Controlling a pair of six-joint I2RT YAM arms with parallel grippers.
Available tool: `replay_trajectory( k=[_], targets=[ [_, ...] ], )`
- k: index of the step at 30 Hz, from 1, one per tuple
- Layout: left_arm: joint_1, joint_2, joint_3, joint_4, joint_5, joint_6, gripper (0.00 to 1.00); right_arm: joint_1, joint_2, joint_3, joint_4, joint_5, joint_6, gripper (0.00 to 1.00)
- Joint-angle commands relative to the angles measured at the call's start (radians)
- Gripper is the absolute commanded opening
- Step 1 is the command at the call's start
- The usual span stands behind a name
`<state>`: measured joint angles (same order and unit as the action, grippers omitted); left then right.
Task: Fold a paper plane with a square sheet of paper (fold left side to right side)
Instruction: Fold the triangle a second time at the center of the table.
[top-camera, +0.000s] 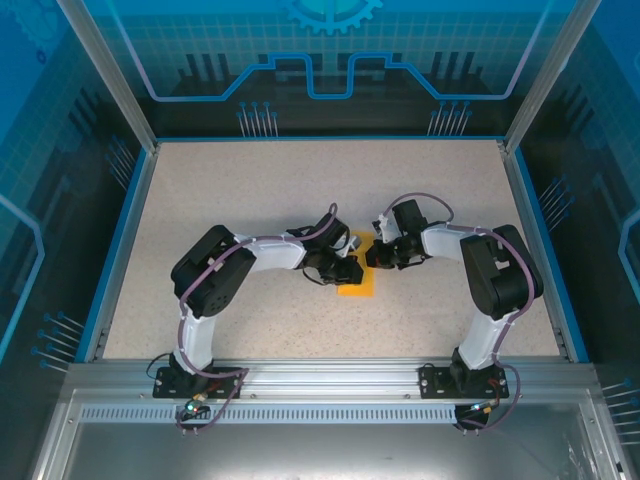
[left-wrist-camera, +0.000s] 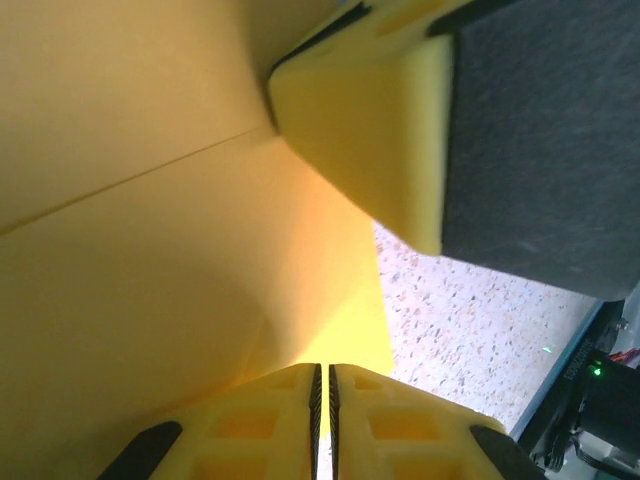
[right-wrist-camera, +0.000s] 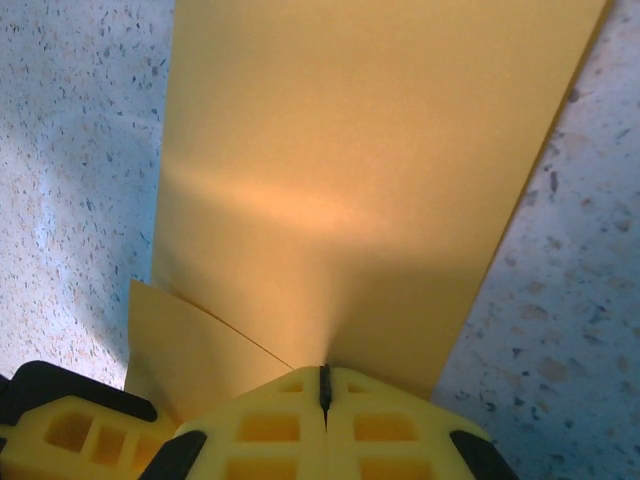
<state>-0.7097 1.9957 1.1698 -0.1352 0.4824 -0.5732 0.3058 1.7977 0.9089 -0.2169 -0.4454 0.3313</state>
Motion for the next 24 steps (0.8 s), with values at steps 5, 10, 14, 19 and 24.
replay_trajectory(
  k=[5,10,14,19,24],
  targets=[
    [0.011,-0.011,-0.040,-0.028,-0.045,0.007,0.13,-0.002,0.023,0.005,-0.045,0.015,-0.020,0.04],
    [0.017,-0.040,-0.106,0.008,-0.040,-0.024,0.13,-0.001,0.024,0.010,-0.059,0.023,-0.026,0.04],
    [0.028,-0.080,-0.180,0.052,-0.031,-0.054,0.13,-0.002,0.026,0.012,-0.061,0.025,-0.028,0.04],
    [0.044,-0.135,-0.266,0.086,-0.024,-0.079,0.13,0.000,0.027,0.011,-0.061,0.025,-0.029,0.04],
    [0.071,-0.197,-0.328,0.103,-0.019,-0.091,0.13,0.000,0.028,0.010,-0.059,0.022,-0.028,0.04]
  ],
)
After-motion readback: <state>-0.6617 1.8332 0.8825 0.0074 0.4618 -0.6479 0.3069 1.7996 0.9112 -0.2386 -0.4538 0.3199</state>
